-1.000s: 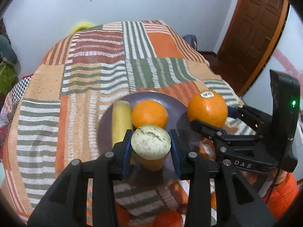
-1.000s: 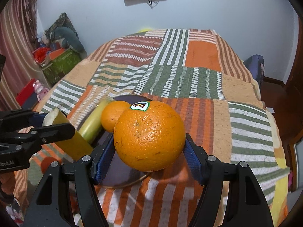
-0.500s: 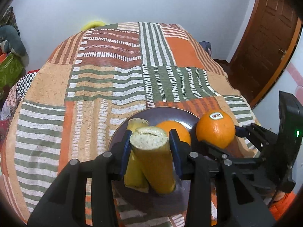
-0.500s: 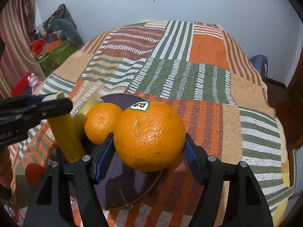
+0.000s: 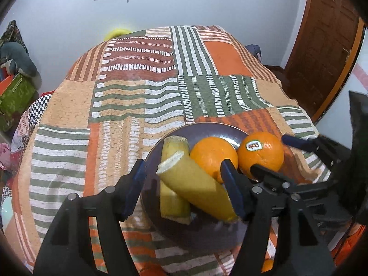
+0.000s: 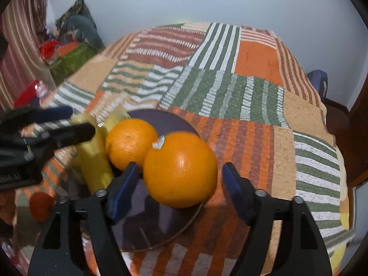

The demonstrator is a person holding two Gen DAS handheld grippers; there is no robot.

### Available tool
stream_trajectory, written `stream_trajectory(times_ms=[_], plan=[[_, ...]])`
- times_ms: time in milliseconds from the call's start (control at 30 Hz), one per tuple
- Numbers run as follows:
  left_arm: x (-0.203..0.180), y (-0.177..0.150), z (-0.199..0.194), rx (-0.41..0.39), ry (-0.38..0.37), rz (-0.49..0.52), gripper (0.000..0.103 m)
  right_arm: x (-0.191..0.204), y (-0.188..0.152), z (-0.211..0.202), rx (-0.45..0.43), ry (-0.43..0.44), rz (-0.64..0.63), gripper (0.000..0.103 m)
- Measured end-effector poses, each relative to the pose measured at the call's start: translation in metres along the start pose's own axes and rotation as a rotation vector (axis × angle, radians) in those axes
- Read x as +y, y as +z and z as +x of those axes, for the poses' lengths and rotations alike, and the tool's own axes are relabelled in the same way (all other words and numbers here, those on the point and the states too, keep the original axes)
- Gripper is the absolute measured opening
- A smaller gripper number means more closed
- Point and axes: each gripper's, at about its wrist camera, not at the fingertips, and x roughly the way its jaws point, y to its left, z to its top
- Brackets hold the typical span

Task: Organize fruits
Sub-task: 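Lift both onto the purple plate and open both tools, then grasp a red tomato with the left tool while the right grasps another tomato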

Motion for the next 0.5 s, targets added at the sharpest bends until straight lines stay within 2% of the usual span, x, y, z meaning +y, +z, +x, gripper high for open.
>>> stream_trajectory(times_ms=[333, 500], plan=[[0.004, -0.02, -0.057, -0.048, 0.002, 0.011, 0.066, 0.01, -0.001, -0.055, -0.08, -0.024, -0.01, 0.084], [0.002, -0.037, -0.095, -0.083, 0.0, 0.024, 0.07, 0.018, -0.012, -0.087, -0.117, -0.023, 0.001, 0.084]])
